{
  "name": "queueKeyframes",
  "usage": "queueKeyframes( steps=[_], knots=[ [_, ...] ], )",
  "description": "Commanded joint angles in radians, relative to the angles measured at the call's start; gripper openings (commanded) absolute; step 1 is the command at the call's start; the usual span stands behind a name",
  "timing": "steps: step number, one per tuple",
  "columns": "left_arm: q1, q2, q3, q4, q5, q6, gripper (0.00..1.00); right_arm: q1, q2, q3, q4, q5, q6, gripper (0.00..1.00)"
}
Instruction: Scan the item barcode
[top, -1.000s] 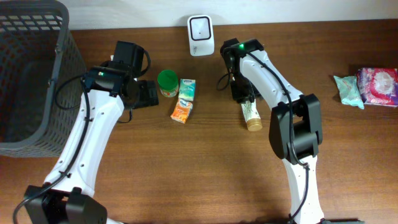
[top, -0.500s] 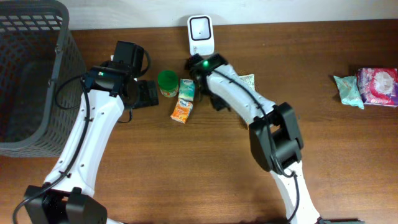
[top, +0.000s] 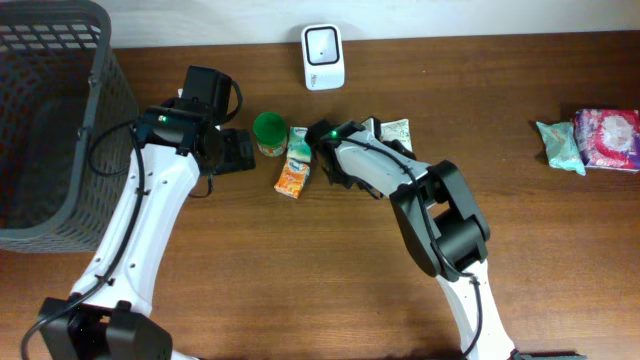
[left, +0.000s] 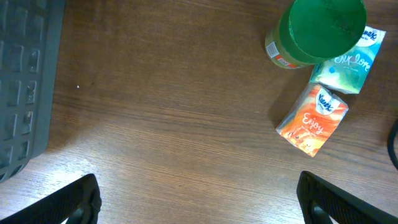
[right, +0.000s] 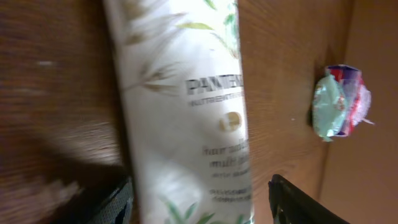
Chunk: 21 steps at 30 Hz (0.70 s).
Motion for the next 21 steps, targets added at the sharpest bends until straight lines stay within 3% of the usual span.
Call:
queueKeyframes(
  steps=[1, 5, 9, 12, 15, 17, 21],
  knots=[
    [-0.003, -0.003, 0.002, 0.001, -0.011, -0.01, 0.99, -0.036, 0.012, -0.026, 0.003, -0.011, -0.016, 0.69],
    [-0.003, -0.003, 0.002, 0.001, -0.011, -0.01, 0.99, -0.067, 0.013, -0.029, 0.027, -0.121, -0.019, 0.66],
    [-0.003, -0.003, 0.002, 0.001, -0.011, -0.01, 0.99, -0.124, 0.013, -0.029, 0.066, -0.231, -0.099, 0.54],
    [-0.003, -0.003, 0.002, 0.001, -0.01, -0.01, 0.99, -0.176, 0.013, -0.029, 0.075, -0.36, -0.128, 0.33],
    [-0.003, -0.003, 0.002, 0.001, -0.011, -0.01, 0.99, -0.214, 0.013, -0.029, 0.08, -0.444, -0.137, 0.2],
    [-0.003, -0.003, 0.002, 0.001, -0.011, -0.01, 0.99, -0.233, 0.013, -0.019, 0.082, -0.52, -0.183, 0.04],
    [-0.003, -0.003, 0.002, 0.001, -0.011, -0.01, 0.99, -0.288, 0.011, 0.13, -0.032, -0.683, -0.227, 0.04]
  ],
)
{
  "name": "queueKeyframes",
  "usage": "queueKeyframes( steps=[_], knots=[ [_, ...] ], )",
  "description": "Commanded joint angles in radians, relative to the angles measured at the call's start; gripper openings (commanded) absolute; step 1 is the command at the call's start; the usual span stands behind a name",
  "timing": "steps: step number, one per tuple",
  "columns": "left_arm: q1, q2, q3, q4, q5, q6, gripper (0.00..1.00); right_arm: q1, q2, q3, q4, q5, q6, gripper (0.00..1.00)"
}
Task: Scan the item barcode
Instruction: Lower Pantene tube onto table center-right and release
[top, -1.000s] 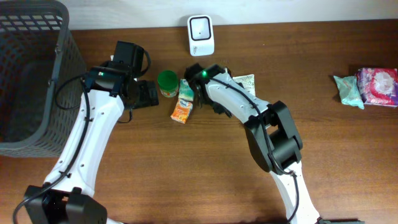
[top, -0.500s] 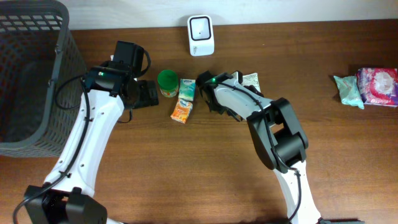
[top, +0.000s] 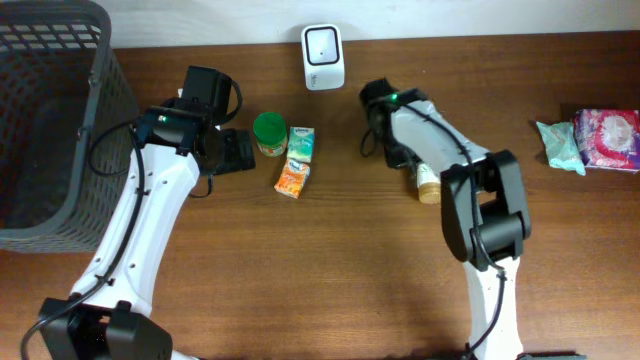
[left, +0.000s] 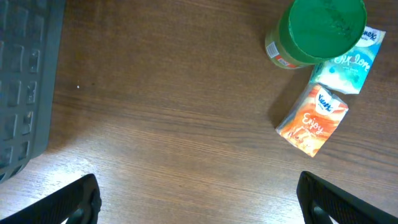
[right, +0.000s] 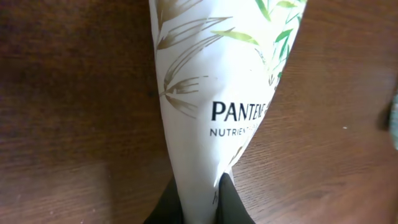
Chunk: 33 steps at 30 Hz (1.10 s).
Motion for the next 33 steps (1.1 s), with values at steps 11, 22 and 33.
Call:
queueKeyframes(
  steps=[11, 22, 33],
  knots=[
    [-0.003, -0.002, 0.002, 0.001, -0.011, -0.01, 0.99, -0.255, 0.068, 0.265, -0.229, -1.555, -0.374, 0.04],
    [-0.003, -0.002, 0.002, 0.001, -0.011, -0.01, 0.99, -0.455, 0.067, -0.074, -0.001, -1.399, -0.093, 0.39],
    [-0.003, -0.002, 0.002, 0.001, -0.011, -0.01, 0.99, -0.274, 0.035, 0.469, -0.434, -0.801, -0.125, 0.44]
  ],
)
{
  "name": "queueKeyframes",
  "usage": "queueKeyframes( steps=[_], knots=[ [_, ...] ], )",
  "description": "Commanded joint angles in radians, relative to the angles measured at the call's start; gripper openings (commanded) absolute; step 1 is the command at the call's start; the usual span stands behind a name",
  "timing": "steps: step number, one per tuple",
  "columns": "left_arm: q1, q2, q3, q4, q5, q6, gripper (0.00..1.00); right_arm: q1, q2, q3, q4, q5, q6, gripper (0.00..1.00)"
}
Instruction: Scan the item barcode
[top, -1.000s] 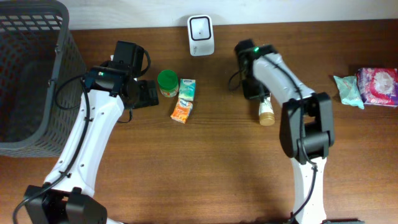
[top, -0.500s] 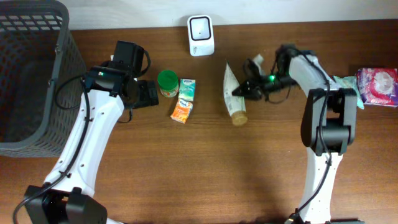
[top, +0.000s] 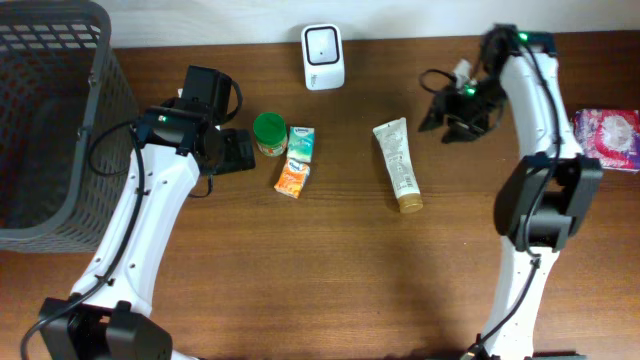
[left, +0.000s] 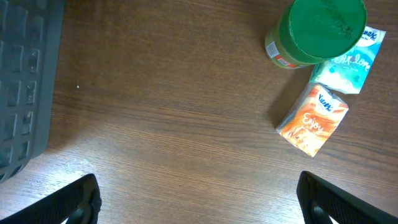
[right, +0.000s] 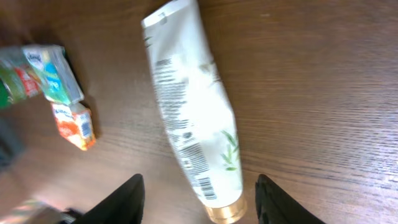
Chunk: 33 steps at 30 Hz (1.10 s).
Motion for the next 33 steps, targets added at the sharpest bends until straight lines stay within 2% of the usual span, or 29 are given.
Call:
queueKeyframes(
  steps=[1, 2, 3, 4, 7, 13, 15, 17, 20, 22, 24, 30, 33],
  knots=[
    [-0.003, -0.003, 0.002, 0.002, -0.011, -0.01, 0.99, 0.096, -0.02, 0.005, -0.008, 0.163, -0.013, 0.32],
    [-0.003, -0.003, 0.002, 0.002, -0.011, -0.01, 0.99, 0.127, -0.02, -0.013, -0.008, 0.205, -0.009, 0.14],
    [-0.003, -0.003, 0.002, 0.002, -0.011, -0.01, 0.99, 0.153, -0.02, -0.03, -0.008, 0.233, -0.005, 0.06],
    [-0.003, -0.003, 0.002, 0.002, -0.011, -0.01, 0.99, 0.178, -0.018, -0.05, -0.001, 0.257, -0.005, 0.04],
    [-0.003, -0.003, 0.002, 0.002, -0.011, -0.01, 0.99, 0.229, -0.008, -0.129, 0.056, 0.34, 0.056, 0.04],
    [-0.003, -0.003, 0.002, 0.002, -0.011, -0.01, 0.99, 0.23, 0.008, -0.282, 0.193, 0.337, 0.056, 0.04],
    [-0.003, -0.003, 0.002, 0.002, -0.011, -0.01, 0.99, 0.23, 0.005, -0.26, 0.169, 0.445, 0.124, 0.04],
    [-0.003, -0.003, 0.002, 0.002, -0.01, -0.01, 0.99, 0.23, 0.005, -0.163, 0.081, 0.513, 0.134, 0.05],
    [-0.003, -0.003, 0.002, 0.002, -0.011, -0.01, 0.99, 0.231, 0.005, -0.05, -0.02, 0.5, 0.133, 0.16],
    [-0.003, -0.003, 0.002, 0.002, -0.01, -0.01, 0.99, 0.232, 0.005, -0.014, -0.056, 0.365, 0.077, 0.17],
    [-0.003, -0.003, 0.002, 0.002, -0.011, -0.01, 0.99, 0.234, 0.008, -0.018, -0.053, 0.27, 0.007, 0.18],
    [-0.003, -0.003, 0.002, 0.002, -0.011, -0.01, 0.99, 0.265, 0.012, -0.072, -0.022, 0.282, 0.005, 0.2],
    [-0.003, -0.003, 0.002, 0.002, -0.011, -0.01, 0.99, 0.271, 0.012, -0.157, -0.008, 0.283, 0.006, 0.2]
  ],
)
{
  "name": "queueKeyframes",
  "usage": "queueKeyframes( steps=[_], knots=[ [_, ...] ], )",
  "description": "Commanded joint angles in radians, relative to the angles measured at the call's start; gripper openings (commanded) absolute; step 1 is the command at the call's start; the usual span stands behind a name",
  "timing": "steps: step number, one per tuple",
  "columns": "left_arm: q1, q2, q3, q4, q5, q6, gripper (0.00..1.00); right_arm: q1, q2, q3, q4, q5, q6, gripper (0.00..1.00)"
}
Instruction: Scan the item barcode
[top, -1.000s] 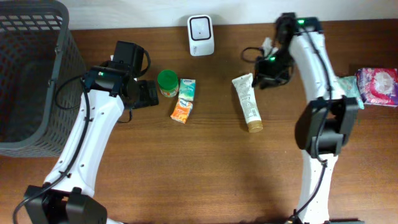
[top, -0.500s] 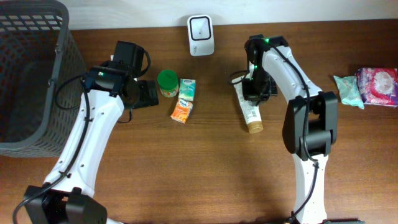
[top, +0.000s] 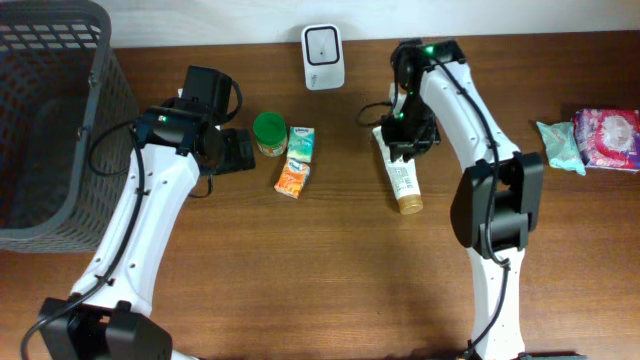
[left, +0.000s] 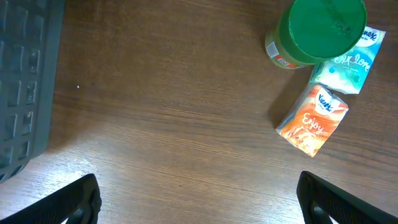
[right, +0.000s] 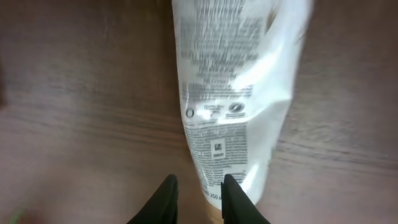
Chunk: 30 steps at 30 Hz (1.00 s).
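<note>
A white Pantene tube (top: 402, 182) lies on the table with its gold cap toward the front and its printed back (right: 230, 93) facing up. My right gripper (top: 405, 140) hovers over the tube's upper half. In the right wrist view the right gripper (right: 198, 199) is open only a narrow gap, with bare wood and the tube's edge showing between the fingers and nothing held. The white scanner (top: 323, 43) stands at the back edge. My left gripper (top: 237, 150) is wide open over bare wood (left: 199, 199), left of the small packets.
A dark mesh basket (top: 50, 120) fills the far left. A green-lidded jar (top: 268, 128), a teal packet (top: 300, 142) and an orange packet (top: 292, 178) sit between the arms. Two wrapped packs (top: 560, 143) (top: 607, 135) lie at the right edge.
My right gripper has moved from the right side of the table, wide open, to just over the tube, and its jaws have narrowed. The tube and the left arm have not moved.
The right gripper was at the tube beside the packets, with the Pantene front up. Then it was shut on the tube further right. Later the tube lay free with its printed back up, and the gripper was open far right. Now it is over the tube again.
</note>
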Motion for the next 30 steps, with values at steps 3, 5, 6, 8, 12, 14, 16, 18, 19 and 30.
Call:
queueKeyframes(
  steps=[3, 5, 6, 8, 12, 14, 16, 18, 19, 30],
  knots=[
    [-0.003, -0.003, 0.002, 0.002, -0.011, -0.01, 0.99, 0.009, 0.006, -0.161, 0.075, 0.06, 0.031, 0.19],
    [-0.003, -0.003, 0.002, 0.002, -0.011, -0.01, 0.99, 0.009, 0.005, -0.179, 0.097, 0.092, 0.048, 0.15],
    [-0.003, -0.003, 0.002, 0.002, -0.011, -0.01, 0.99, 0.009, 0.005, -0.166, 0.093, 0.109, 0.075, 0.15],
    [-0.003, -0.003, 0.002, 0.002, -0.011, -0.01, 0.99, 0.008, 0.004, -0.098, 0.055, 0.148, 0.096, 0.19],
    [-0.003, -0.003, 0.002, 0.002, -0.011, -0.01, 0.99, 0.006, 0.004, 0.056, 0.0, 0.241, 0.094, 0.64],
    [-0.003, -0.003, 0.002, 0.002, -0.011, -0.01, 0.99, -0.025, 0.005, 0.064, 0.019, 0.208, 0.038, 0.93],
    [-0.003, -0.003, 0.002, 0.002, -0.011, -0.01, 0.99, -0.077, 0.007, 0.06, 0.028, 0.143, 0.023, 0.99],
    [-0.003, -0.003, 0.002, 0.002, -0.011, -0.01, 0.99, -0.148, 0.008, 0.041, 0.044, -0.108, -0.137, 0.99],
    [-0.003, -0.003, 0.002, 0.002, -0.011, -0.01, 0.99, -0.177, 0.008, 0.025, 0.047, -0.206, -0.19, 0.99],
    [-0.003, -0.003, 0.002, 0.002, -0.011, -0.01, 0.99, -0.182, 0.008, -0.37, 0.382, -0.407, -0.201, 0.82]
  ],
)
